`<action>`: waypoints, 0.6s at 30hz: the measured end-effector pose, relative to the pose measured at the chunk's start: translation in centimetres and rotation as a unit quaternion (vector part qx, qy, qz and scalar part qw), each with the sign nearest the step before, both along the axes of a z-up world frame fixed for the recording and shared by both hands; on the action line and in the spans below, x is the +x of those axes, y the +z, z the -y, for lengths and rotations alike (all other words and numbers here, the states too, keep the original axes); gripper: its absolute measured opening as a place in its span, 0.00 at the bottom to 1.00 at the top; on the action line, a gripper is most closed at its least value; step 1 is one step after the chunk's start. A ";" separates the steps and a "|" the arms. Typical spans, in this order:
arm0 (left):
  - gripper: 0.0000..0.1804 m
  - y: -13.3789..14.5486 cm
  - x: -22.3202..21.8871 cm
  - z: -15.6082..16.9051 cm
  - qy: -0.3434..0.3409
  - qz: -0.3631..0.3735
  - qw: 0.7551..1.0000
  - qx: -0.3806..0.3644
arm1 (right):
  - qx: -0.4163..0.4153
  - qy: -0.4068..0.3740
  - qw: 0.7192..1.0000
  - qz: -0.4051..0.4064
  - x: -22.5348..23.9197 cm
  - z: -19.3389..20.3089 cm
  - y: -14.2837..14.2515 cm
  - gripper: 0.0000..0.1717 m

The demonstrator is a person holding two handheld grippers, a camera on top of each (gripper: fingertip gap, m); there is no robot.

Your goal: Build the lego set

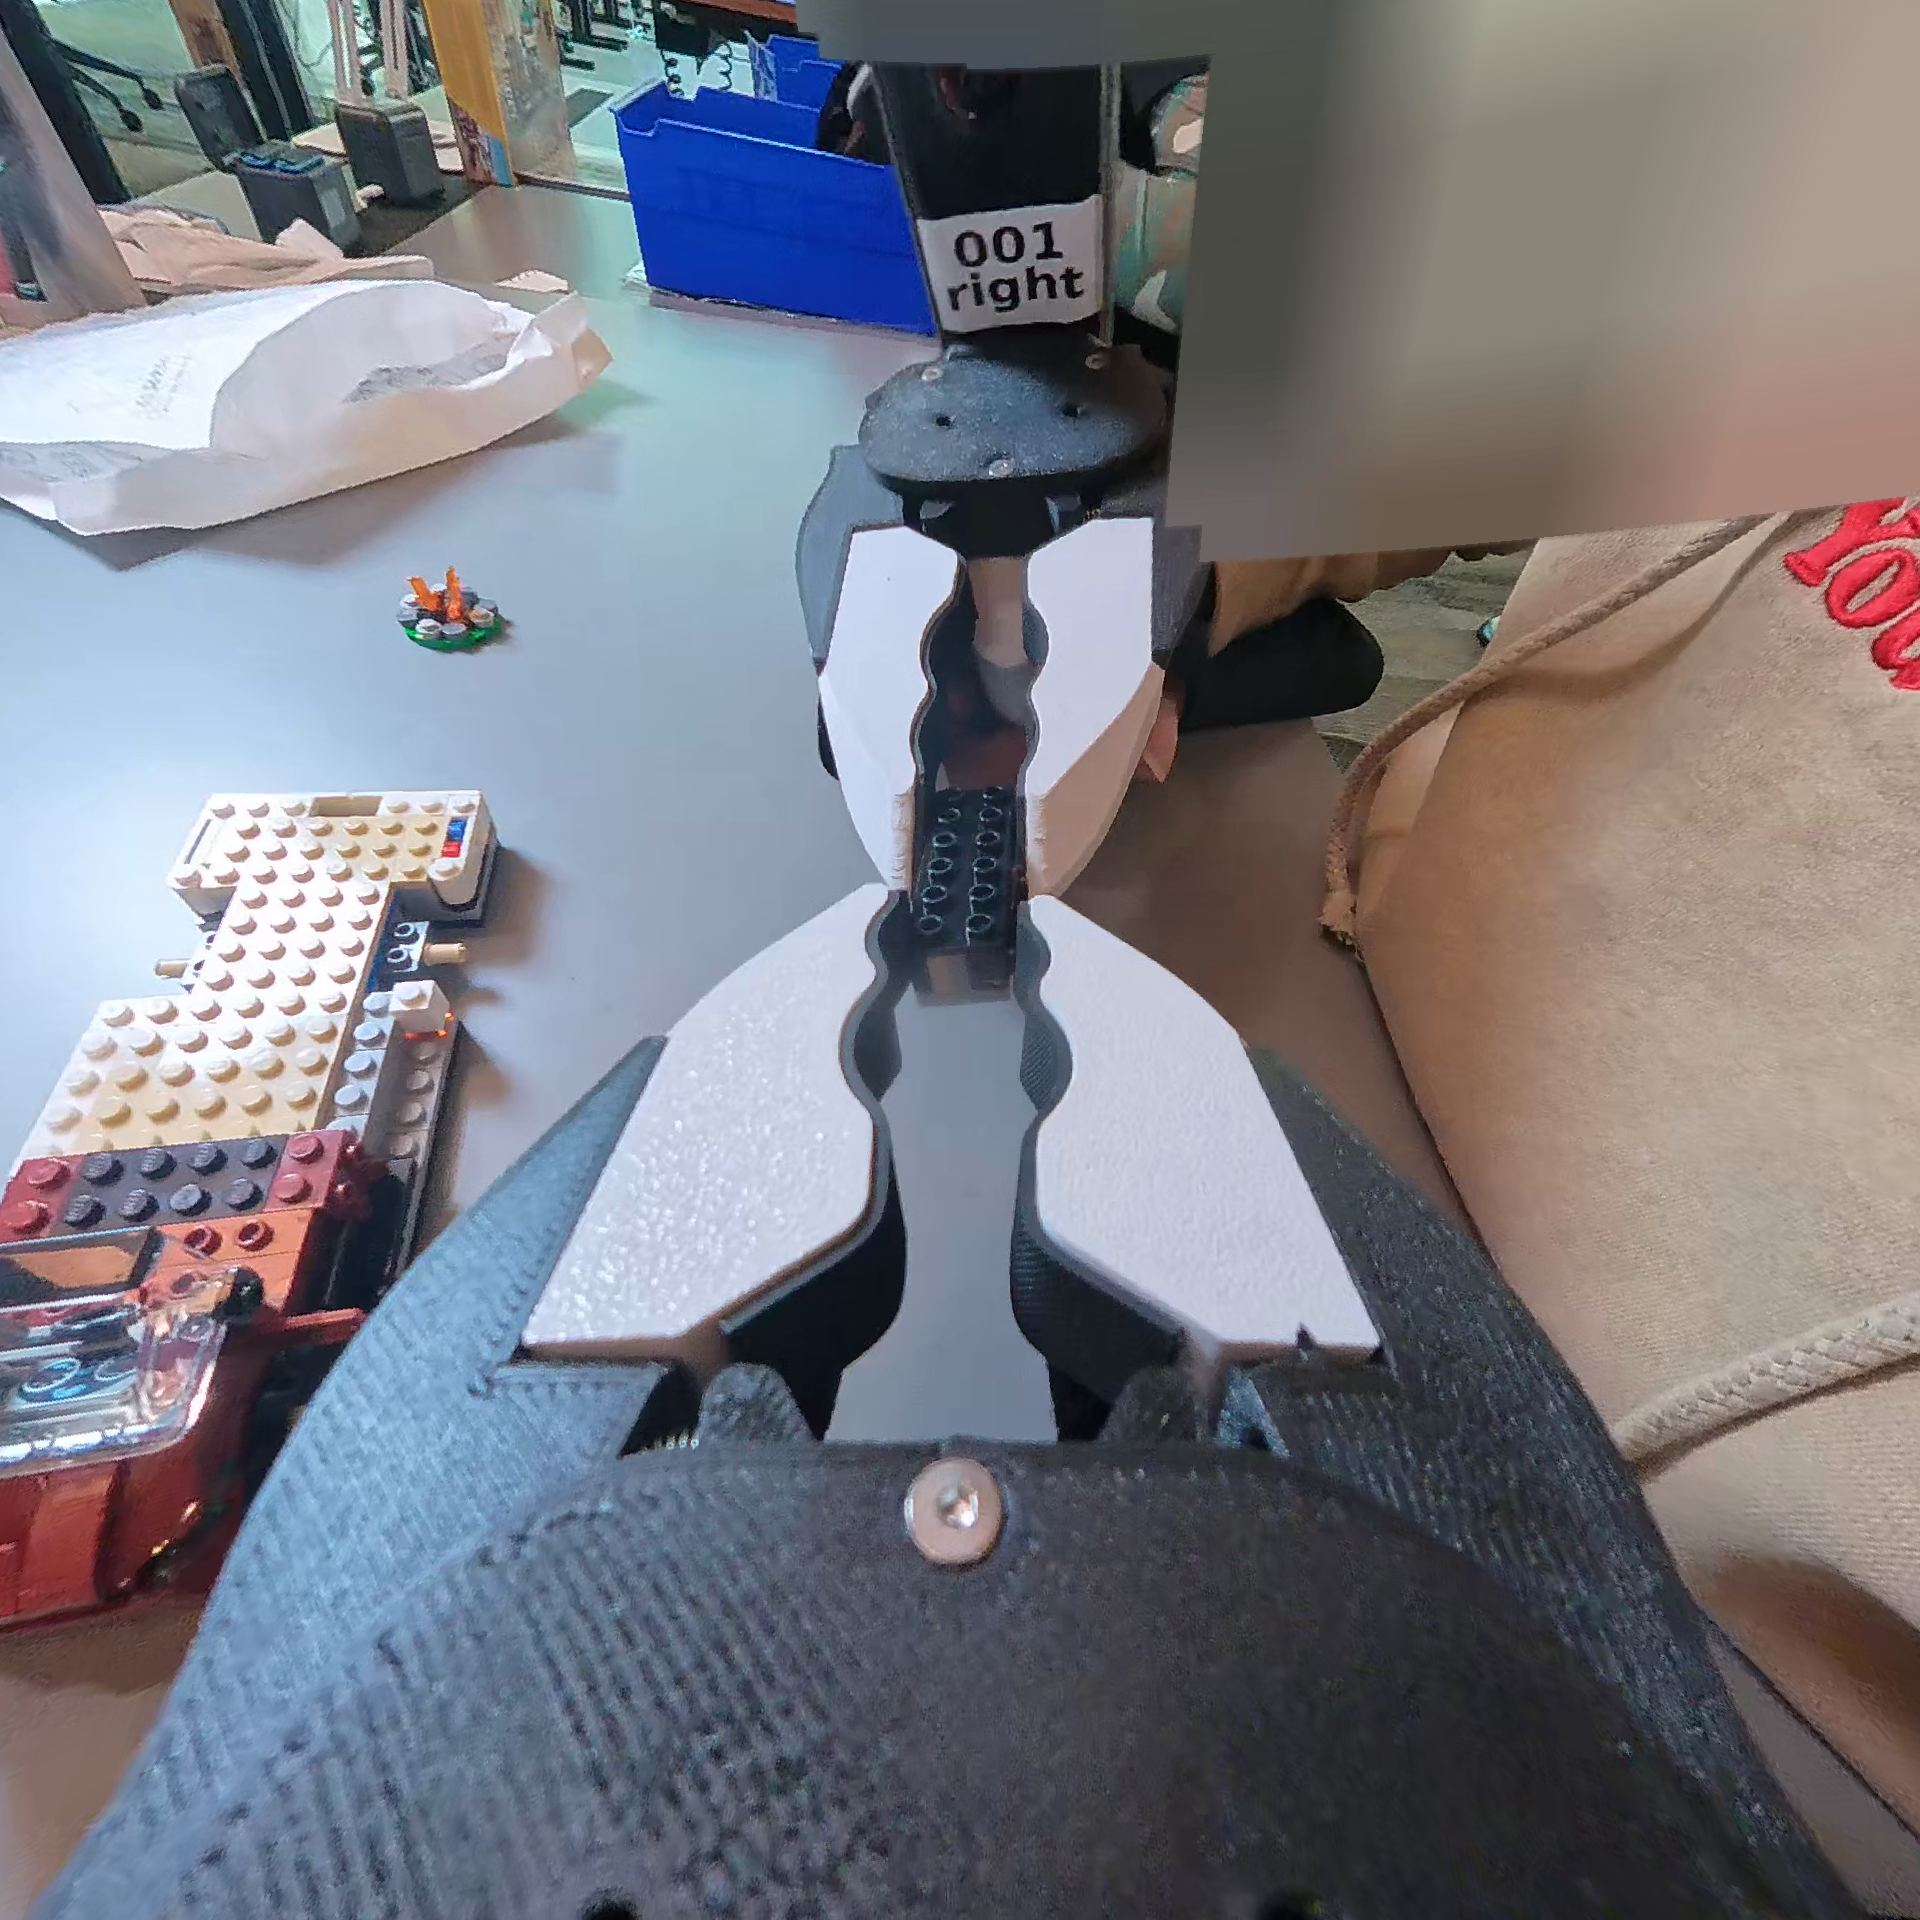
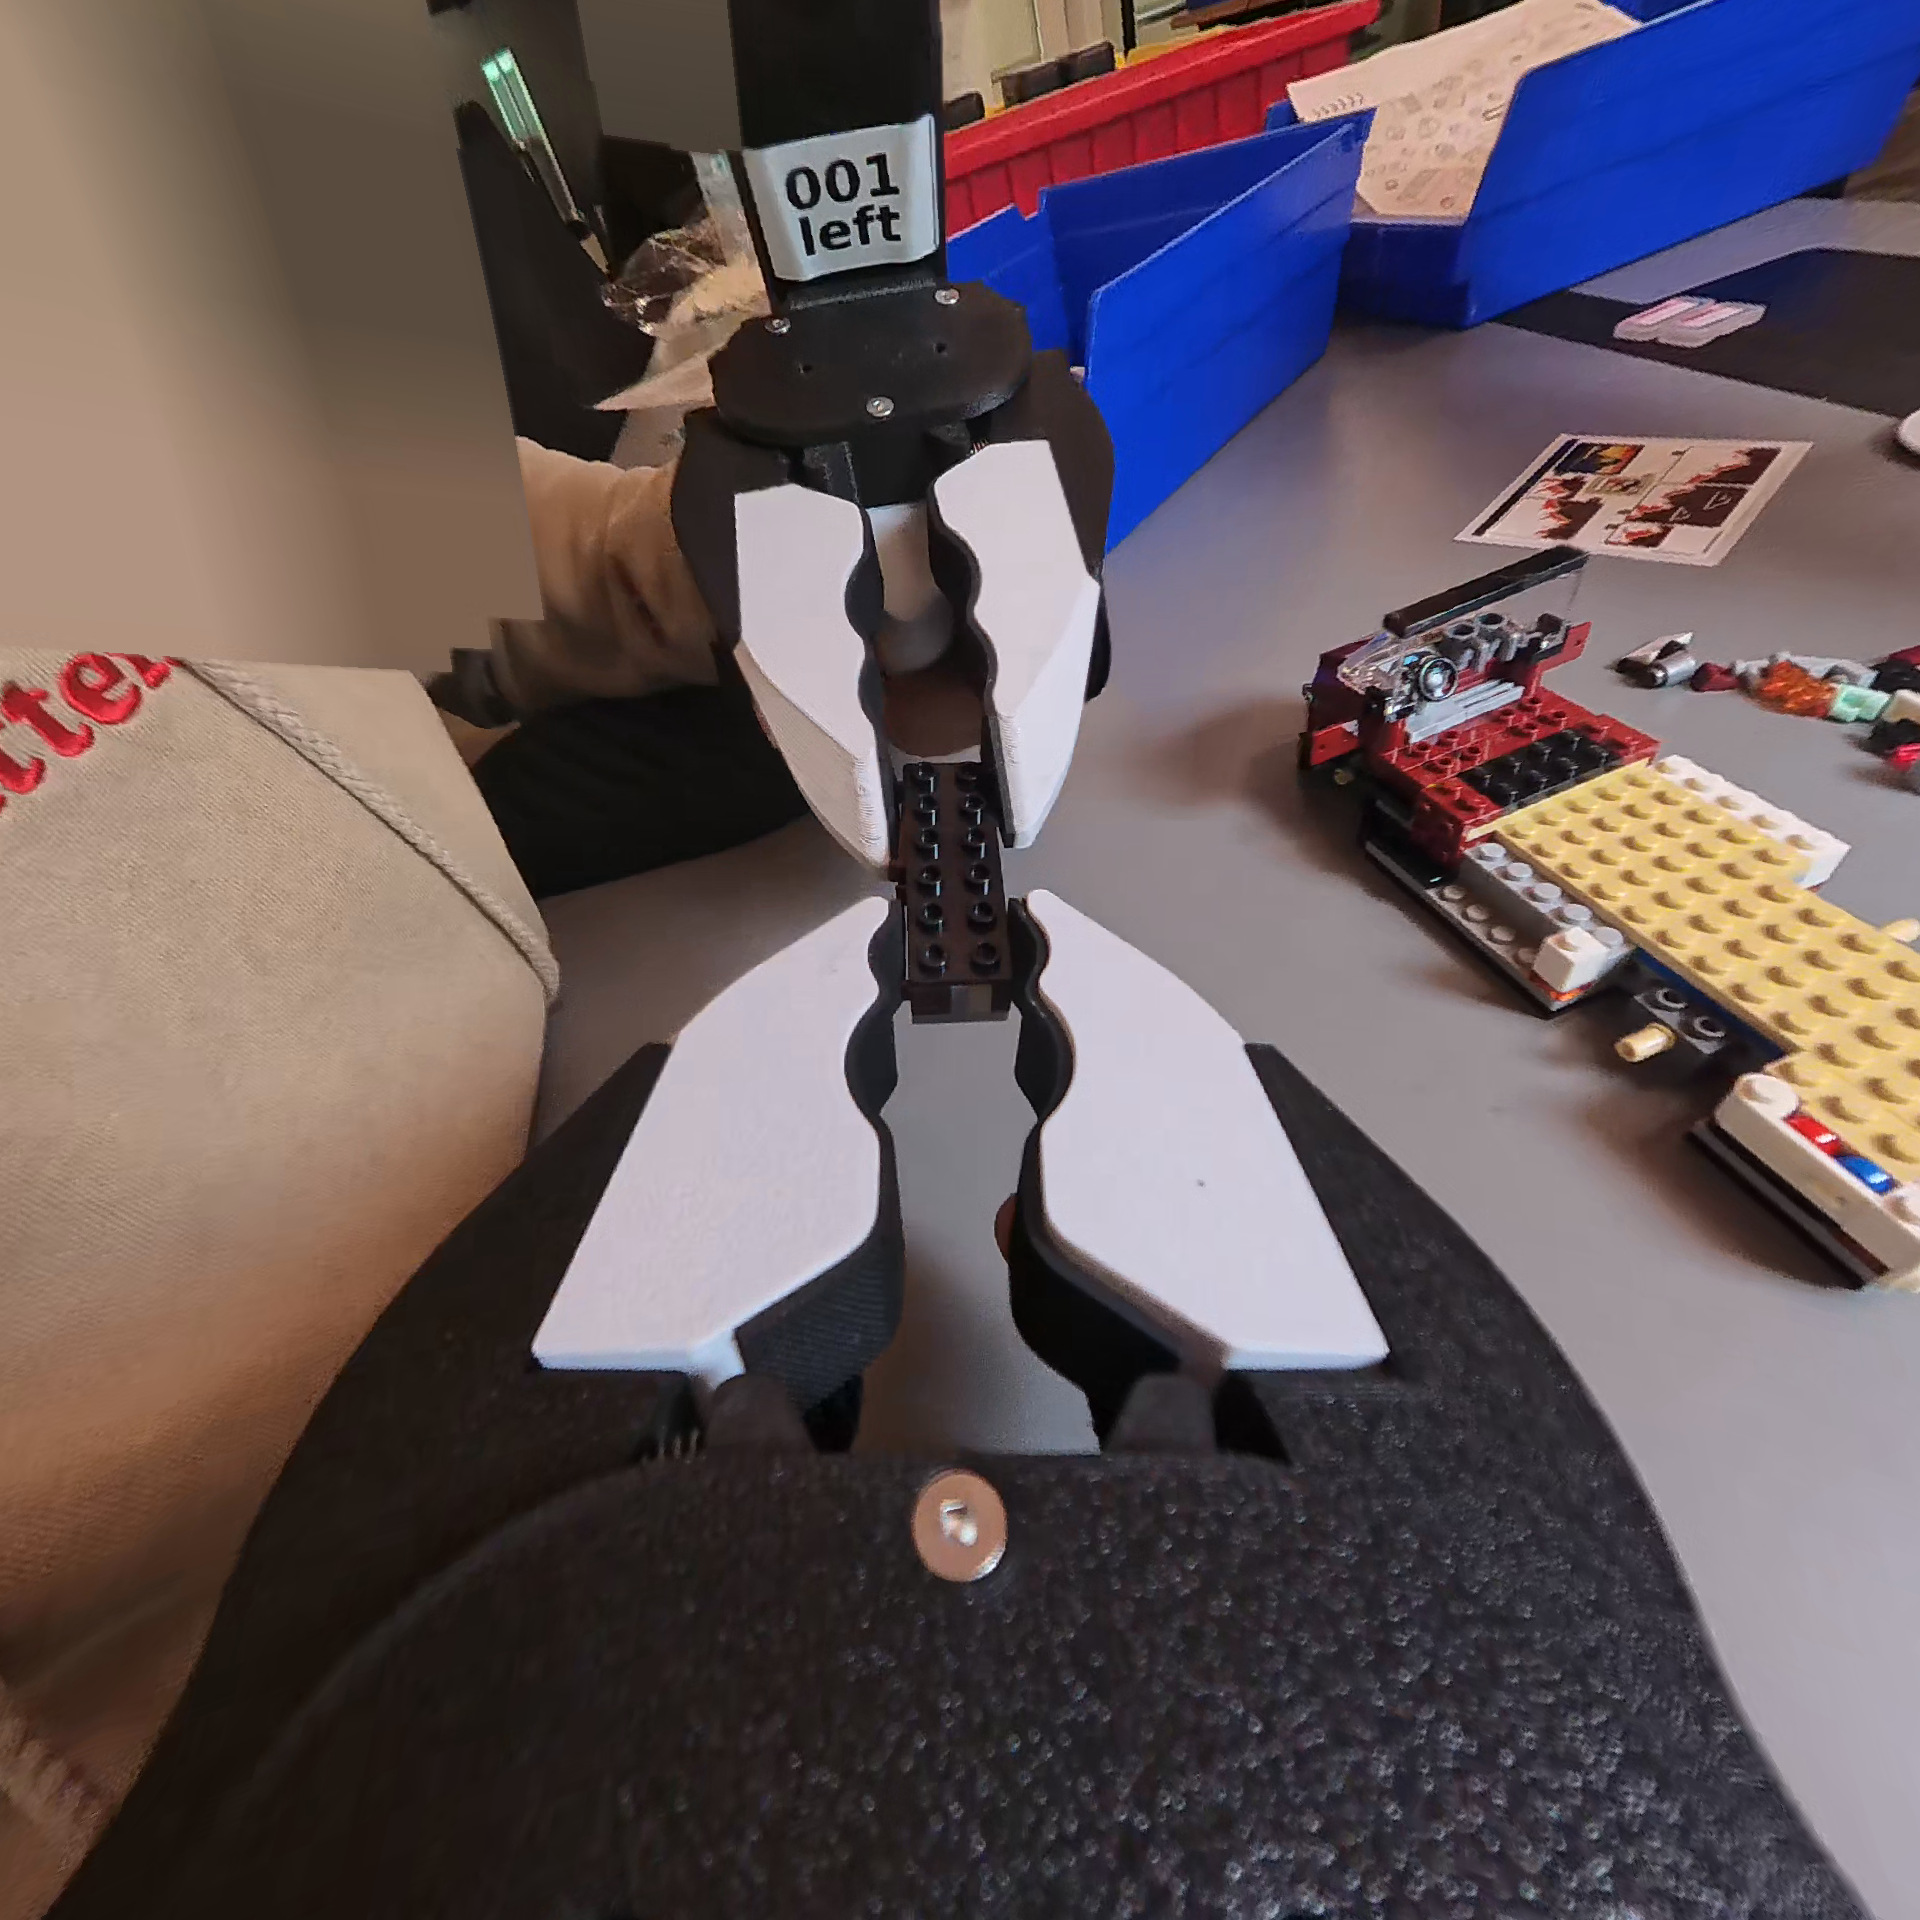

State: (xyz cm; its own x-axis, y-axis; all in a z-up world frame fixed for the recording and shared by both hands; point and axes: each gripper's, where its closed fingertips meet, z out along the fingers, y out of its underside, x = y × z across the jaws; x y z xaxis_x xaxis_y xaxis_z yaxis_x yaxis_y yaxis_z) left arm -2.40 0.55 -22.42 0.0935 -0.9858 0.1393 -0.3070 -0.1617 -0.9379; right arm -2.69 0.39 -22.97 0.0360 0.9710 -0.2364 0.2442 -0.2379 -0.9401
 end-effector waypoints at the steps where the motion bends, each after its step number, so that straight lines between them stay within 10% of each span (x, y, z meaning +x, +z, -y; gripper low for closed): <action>1: 0.11 -0.1 0.0 -0.1 0.004 -0.004 1.000 0.009 | 0.013 -0.004 1.000 0.005 0.0 -0.1 -0.1 0.11; 18: 0.10 -0.4 0.1 -0.7 0.043 -0.012 0.999 0.020 | 0.051 -0.032 0.998 0.014 0.1 -0.7 -0.4 0.11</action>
